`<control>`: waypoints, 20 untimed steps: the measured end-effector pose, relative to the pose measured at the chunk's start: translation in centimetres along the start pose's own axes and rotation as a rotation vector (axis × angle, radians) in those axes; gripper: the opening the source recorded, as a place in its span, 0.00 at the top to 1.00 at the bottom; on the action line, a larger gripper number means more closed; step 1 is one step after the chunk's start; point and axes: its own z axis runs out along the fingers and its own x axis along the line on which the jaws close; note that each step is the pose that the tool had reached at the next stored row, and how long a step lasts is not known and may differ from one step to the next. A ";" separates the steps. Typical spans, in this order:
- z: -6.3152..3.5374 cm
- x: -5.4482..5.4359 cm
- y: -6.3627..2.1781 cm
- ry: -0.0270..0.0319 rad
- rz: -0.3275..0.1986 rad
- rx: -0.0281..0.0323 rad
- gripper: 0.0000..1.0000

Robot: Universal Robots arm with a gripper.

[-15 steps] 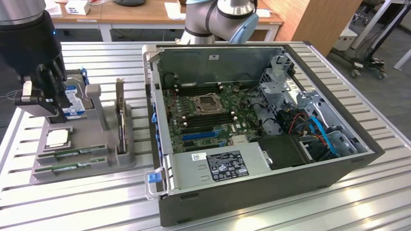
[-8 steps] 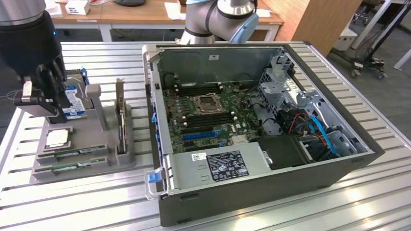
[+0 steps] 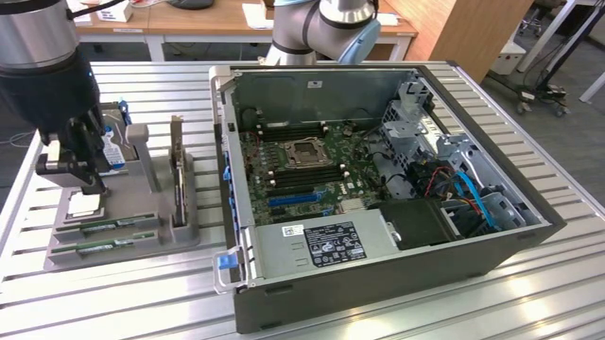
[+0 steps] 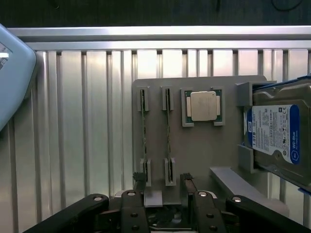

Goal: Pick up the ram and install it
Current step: 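Pick up the ram and move it above insertion slot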

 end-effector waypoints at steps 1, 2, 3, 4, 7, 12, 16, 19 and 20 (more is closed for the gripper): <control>0.61 0.0 -0.01 0.0000 0.000 0.0000 0.58; 0.76 0.0 -0.02 -0.0001 0.000 0.0000 0.58; 0.90 0.0 -0.02 0.0000 0.000 -0.0001 0.58; 1.04 0.0 -0.02 0.0000 0.000 -0.0001 0.58; 1.48 0.0 -0.03 0.0000 0.000 -0.0001 0.58; 2.17 0.0 -0.05 -0.0001 0.000 0.0000 0.58; 2.76 0.0 -0.06 -0.0001 0.000 0.0001 0.58; 3.19 0.0 -0.07 0.0000 0.000 0.0000 0.58; 3.38 -0.1 -0.07 -0.0001 0.000 0.0000 0.58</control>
